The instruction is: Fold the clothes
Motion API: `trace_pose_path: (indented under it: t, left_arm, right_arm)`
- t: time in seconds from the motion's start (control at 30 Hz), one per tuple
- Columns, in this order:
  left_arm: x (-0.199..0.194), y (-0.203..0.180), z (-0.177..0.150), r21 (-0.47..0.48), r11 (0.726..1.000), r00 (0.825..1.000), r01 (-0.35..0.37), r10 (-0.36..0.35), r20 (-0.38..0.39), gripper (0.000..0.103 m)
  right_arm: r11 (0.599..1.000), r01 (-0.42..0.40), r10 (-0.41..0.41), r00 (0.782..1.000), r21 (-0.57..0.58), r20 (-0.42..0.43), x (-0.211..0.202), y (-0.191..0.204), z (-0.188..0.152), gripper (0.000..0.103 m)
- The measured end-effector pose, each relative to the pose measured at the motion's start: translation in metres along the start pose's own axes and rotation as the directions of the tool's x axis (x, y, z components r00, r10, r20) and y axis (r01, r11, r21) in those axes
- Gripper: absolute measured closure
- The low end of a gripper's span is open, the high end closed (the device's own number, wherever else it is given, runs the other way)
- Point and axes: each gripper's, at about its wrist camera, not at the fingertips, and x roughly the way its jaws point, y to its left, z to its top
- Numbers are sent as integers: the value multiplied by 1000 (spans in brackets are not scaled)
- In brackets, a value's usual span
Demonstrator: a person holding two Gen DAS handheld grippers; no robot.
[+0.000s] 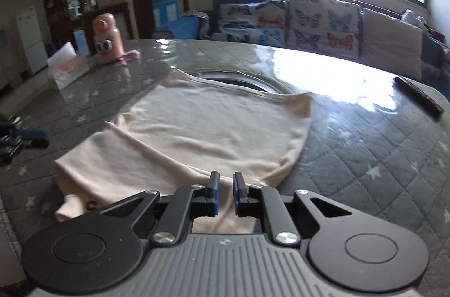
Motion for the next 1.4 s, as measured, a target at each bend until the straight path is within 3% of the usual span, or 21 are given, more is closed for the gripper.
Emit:
trace_pose_path:
  t: [0.3,0.53,0.77,1.03,1.2,1.4]
  left_arm:
    - [61,-19,25,-7,997,997,71,-71,-3,96]
    - [88,-15,16,20,1000,999,7,-6,-46,97]
    - [82,-13,22,15,1000,999,-12,12,-39,97]
    - [59,-45,26,83,992,996,93,-94,8,95]
    - [62,-61,17,117,985,992,129,-128,-20,95]
    - [58,-76,13,154,975,987,158,-156,-22,95]
  right_arm:
    - [998,-60,59,998,-19,-19,19,14,-4,93]
    - [999,-35,35,999,-9,-42,25,2,-11,93]
    - [999,-41,41,999,-8,-13,17,3,-8,93]
    - [989,-113,109,993,-95,-45,10,26,-11,88]
    - [990,-84,73,992,-110,-101,3,26,-27,84]
    - [991,-73,65,995,-110,-76,-13,25,-25,84]
